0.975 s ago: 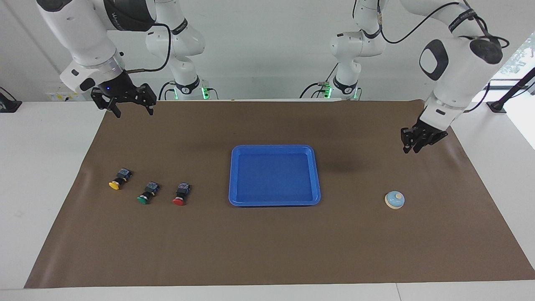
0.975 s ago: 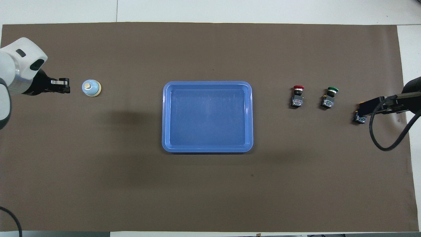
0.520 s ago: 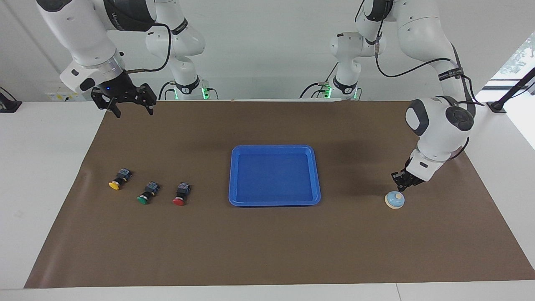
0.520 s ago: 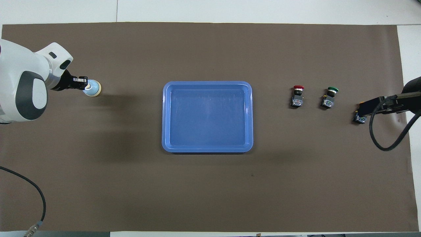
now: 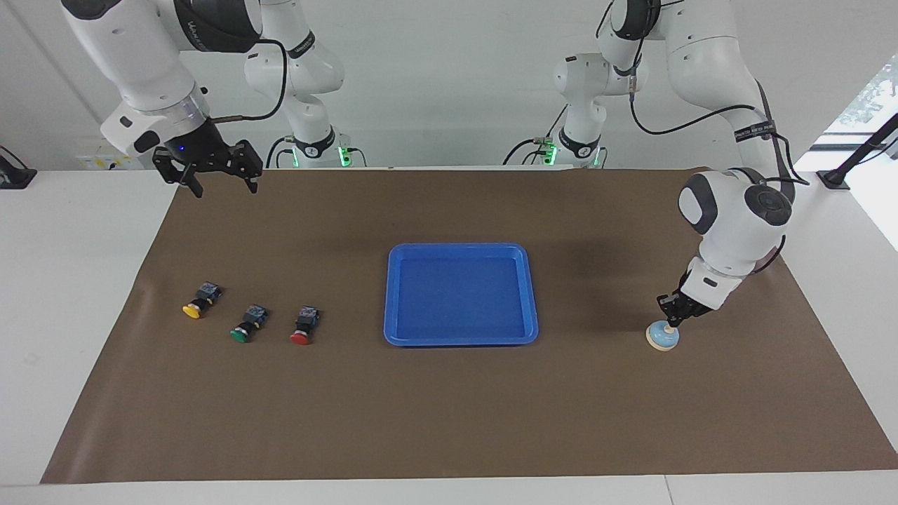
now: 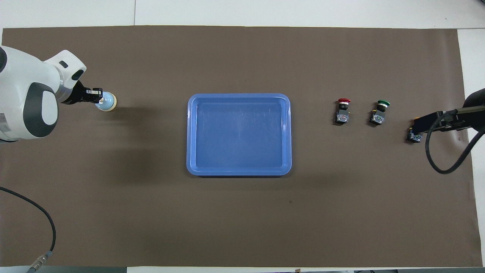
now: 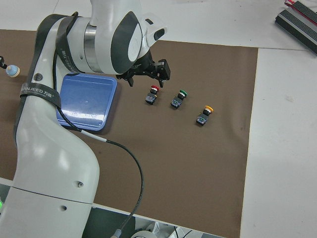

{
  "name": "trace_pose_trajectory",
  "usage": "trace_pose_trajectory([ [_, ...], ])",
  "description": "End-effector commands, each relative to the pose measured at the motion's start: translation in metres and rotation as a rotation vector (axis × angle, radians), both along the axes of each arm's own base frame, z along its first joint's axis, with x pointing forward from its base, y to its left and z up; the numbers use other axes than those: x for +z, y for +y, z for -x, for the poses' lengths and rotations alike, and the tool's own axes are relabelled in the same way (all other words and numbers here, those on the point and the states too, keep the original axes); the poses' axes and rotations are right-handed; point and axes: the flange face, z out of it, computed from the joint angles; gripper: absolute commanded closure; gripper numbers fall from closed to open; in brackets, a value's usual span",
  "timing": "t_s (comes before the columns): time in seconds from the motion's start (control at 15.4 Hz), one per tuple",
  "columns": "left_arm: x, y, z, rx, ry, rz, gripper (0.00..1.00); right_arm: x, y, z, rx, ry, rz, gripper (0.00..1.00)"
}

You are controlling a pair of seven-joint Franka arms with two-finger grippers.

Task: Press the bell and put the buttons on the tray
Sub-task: 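Press down on the round bell with the left gripper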

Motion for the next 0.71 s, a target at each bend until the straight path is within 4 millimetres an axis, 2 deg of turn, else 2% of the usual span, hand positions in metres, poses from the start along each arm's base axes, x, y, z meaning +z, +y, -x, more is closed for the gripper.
trace_pose_trajectory([
  [0.0,-0.003,0.002,-0.01,0.01,-0.016,-0.004,1.0,0.002,-0.002,0.004,0.021,-0.008,0.009,0.0],
  [0.32,-0.008,0.003,-0.011,0.009,-0.036,-0.006,1.0,0.002,-0.002,0.004,0.021,-0.008,0.009,0.0],
  [0.65,-0.031,0.002,-0.002,0.011,-0.092,-0.005,1.0,0.002,-0.002,0.004,0.021,-0.008,0.009,0.0],
])
